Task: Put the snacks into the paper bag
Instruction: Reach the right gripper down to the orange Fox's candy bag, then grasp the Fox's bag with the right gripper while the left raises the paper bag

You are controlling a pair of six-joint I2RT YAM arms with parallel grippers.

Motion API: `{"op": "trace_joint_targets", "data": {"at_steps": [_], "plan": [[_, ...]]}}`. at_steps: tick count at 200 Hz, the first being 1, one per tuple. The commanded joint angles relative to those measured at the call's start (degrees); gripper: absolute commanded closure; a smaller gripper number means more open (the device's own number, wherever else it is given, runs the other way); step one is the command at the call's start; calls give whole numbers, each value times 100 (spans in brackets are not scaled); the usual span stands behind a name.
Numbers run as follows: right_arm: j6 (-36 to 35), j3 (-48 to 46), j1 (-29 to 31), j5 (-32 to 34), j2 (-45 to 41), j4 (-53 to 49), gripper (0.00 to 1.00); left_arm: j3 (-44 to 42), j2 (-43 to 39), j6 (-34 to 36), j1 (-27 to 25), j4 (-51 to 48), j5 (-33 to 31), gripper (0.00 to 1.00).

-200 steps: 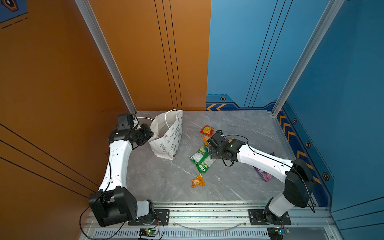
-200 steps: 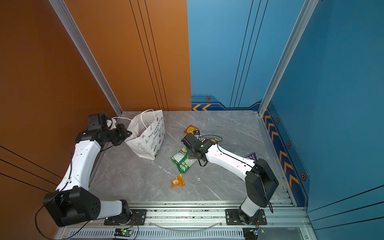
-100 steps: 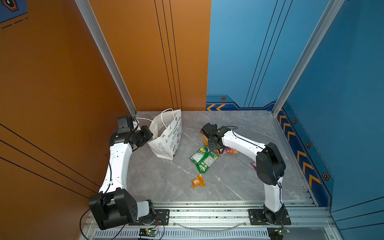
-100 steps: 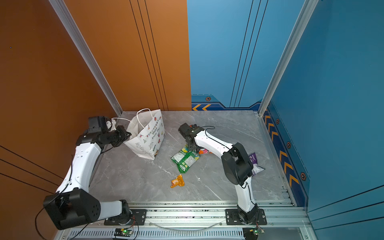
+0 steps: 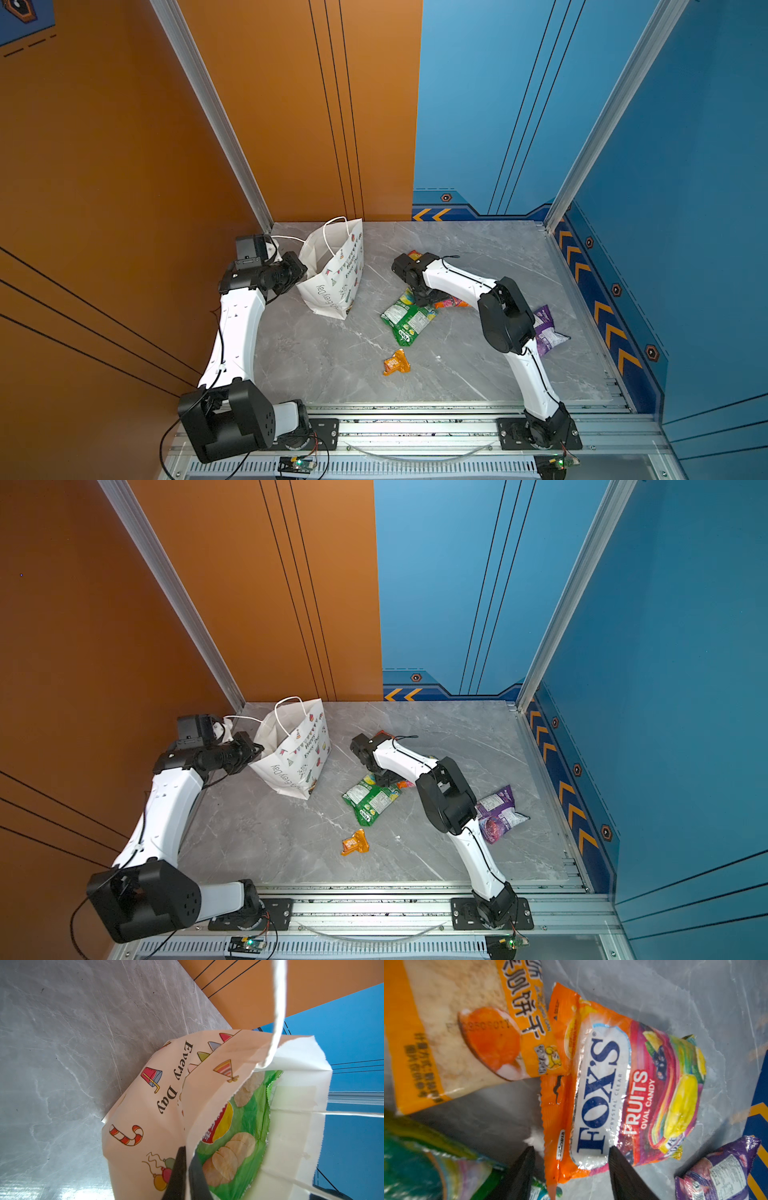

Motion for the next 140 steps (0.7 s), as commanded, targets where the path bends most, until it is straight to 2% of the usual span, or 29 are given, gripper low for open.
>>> {"op": "trace_joint_targets", "data": {"at_steps": [1,15,48,91,115,140], "plan": [[112,139,-28,245,165,-372,44,-148,-8,45,29,-235,-92,100],[118,126,-22,285,260,-396,50,-148,5,54,-41,-244,-153,100],[169,59,-207,385,328,-547,72,-104,40,-24,-357,-253,-260,100],[360,-353,-195,660,-54,-445,100,92,106,-185,-893,-270,-397,100],[443,-968,-238,677,-570,-185,100,179,85,-244,-1172,-309,-519,100],[413,-1517,-222,388,-1391,261,100,452,153,-102,-1335,-483,-623,100]]}}
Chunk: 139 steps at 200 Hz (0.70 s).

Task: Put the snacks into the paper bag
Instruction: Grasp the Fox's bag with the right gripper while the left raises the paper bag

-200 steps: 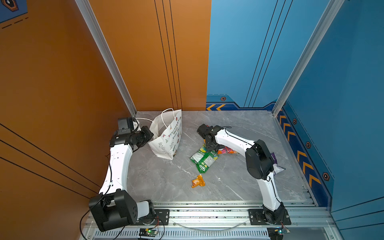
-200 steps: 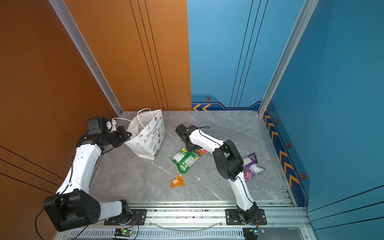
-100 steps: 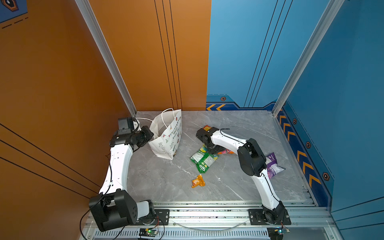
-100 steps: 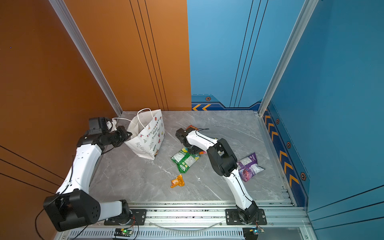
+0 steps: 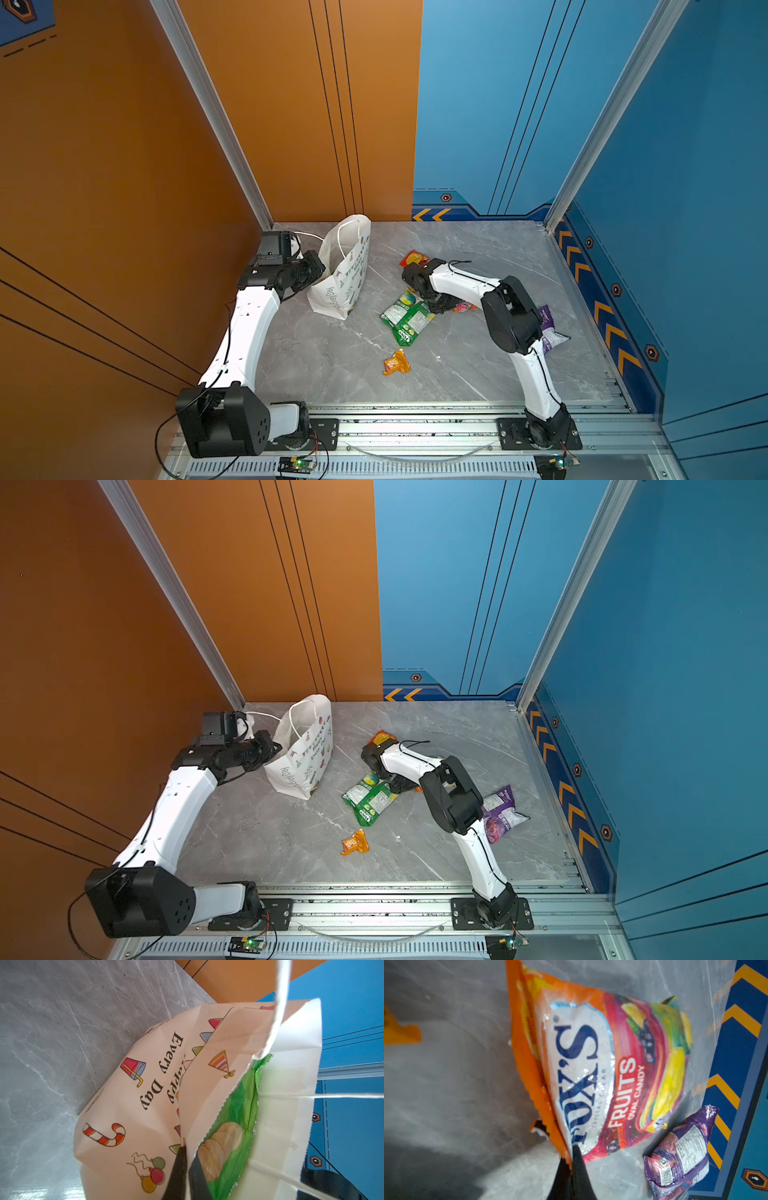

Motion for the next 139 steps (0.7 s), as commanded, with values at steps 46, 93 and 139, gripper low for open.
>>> {"op": "trace_joint_targets", "data": {"at_steps": [46,93,139], "plan": [[202,-1059,81,-821,-2265,997,100,1199,269,582,-690,-1147,-803,100],[720,-1811,30,-1364,-3612,1985,100,1617,380,1048,-1273,-1560,-1623,100],[1049,-2257,-285,-1999,-4616,2816,100,1653,328,1303,-1674,-1601,-1980,100]]}}
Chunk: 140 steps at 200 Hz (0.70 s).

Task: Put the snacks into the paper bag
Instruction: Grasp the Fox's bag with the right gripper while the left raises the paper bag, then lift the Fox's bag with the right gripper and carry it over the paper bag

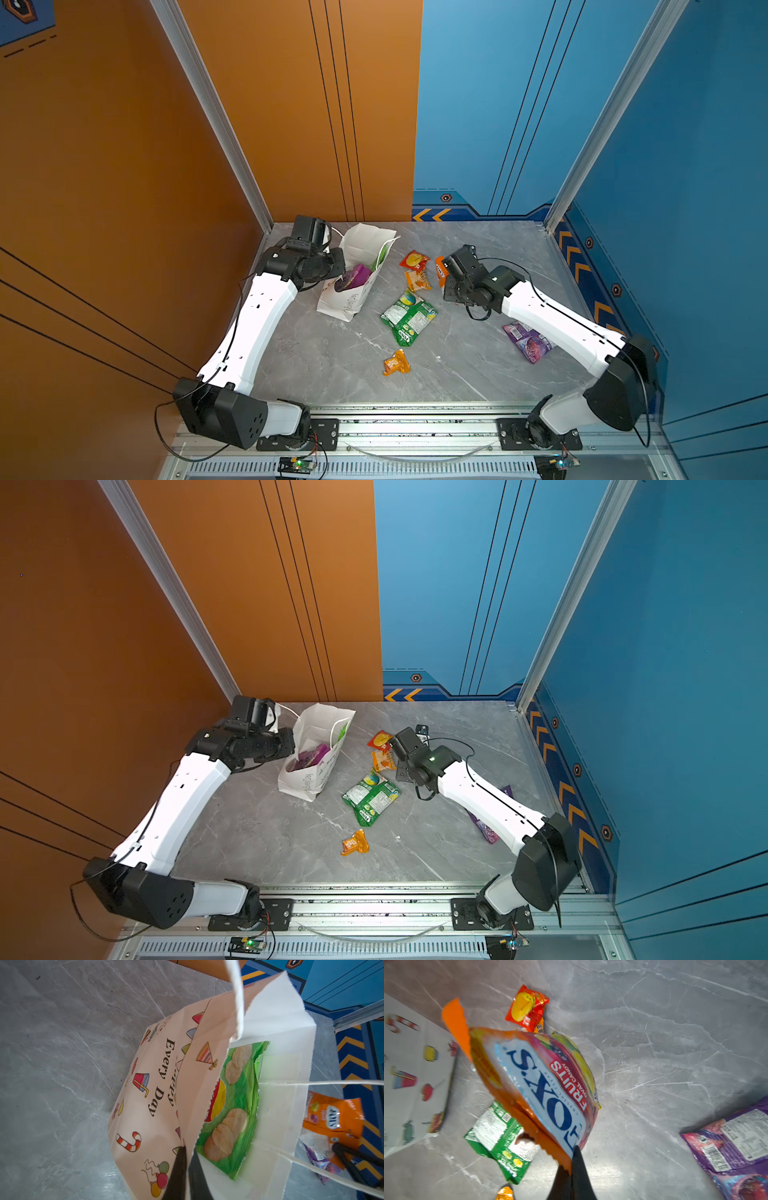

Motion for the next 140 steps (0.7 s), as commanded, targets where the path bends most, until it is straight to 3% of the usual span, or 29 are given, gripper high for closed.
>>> {"op": "trace_joint_targets", "data": {"at_steps": [1,67,140], "plan": [[317,-134,-184,-402,-504,797,100,208,-42,302,-113,-92,-297,100],[259,571,-287,-713,-752,987,100,516,132,453,-225,-186,-233,100],[-50,2279,-225,-787,-278,731,100,483,131,507,-212,-177,-261,100]]}}
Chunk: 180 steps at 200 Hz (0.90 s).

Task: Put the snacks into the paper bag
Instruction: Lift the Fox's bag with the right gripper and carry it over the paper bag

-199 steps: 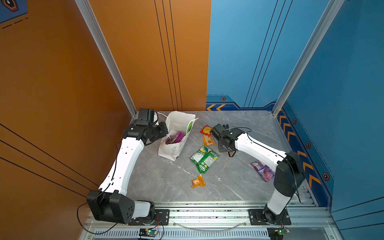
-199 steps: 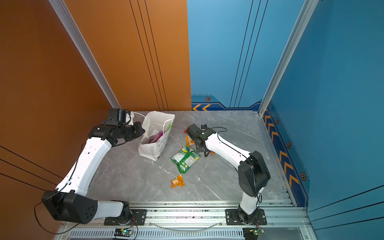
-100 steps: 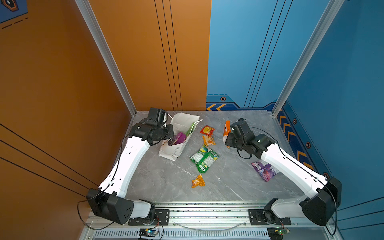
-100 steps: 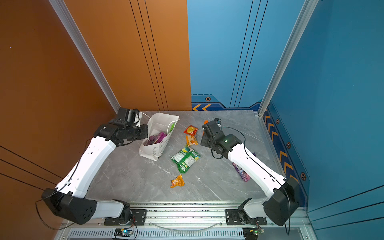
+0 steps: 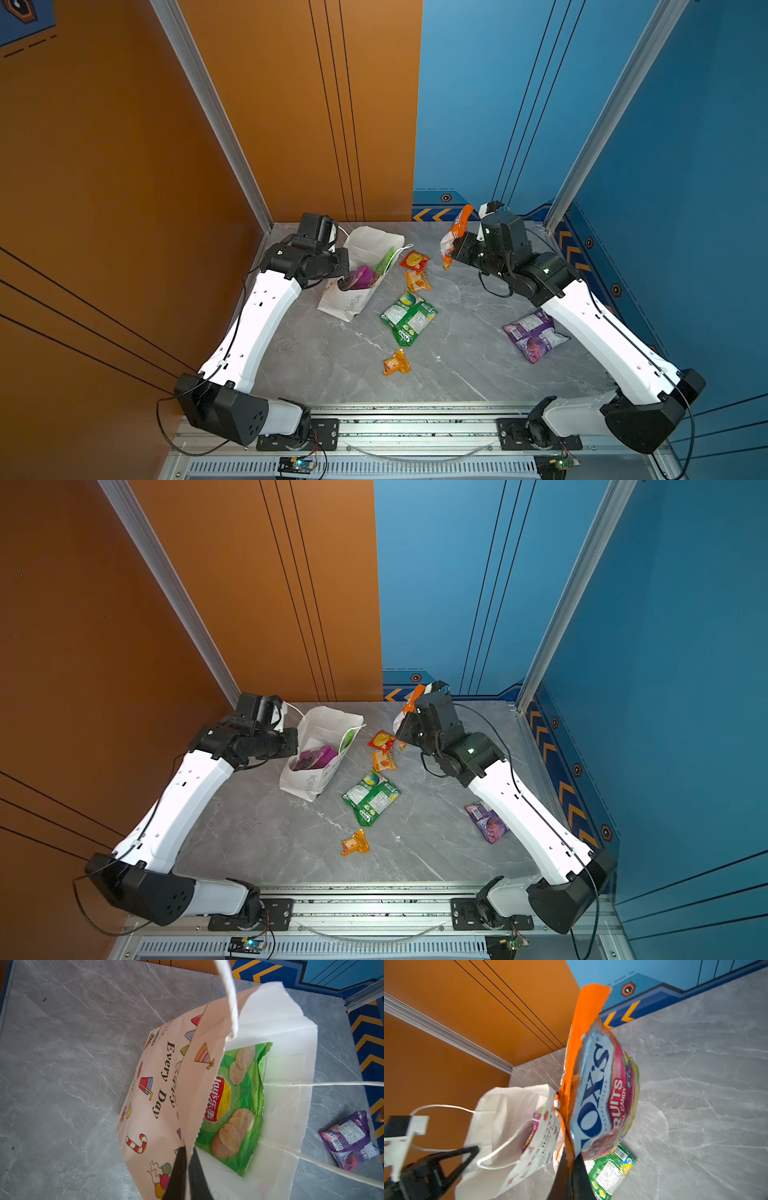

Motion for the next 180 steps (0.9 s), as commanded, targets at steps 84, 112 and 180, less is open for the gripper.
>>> {"op": "trace_joint_targets", "data": {"at_steps": [84,112,180], "plan": [[-121,2501,665,-262,1395,374,100,107,32,206,-17,79,245,100],[-181,3397,900,-327,2006,195,100,-11,-52,223,-22,165,272,100],[-279,4670,1328,-446,2947,-174,100,-40,-163,211,10,168,225,100]]}}
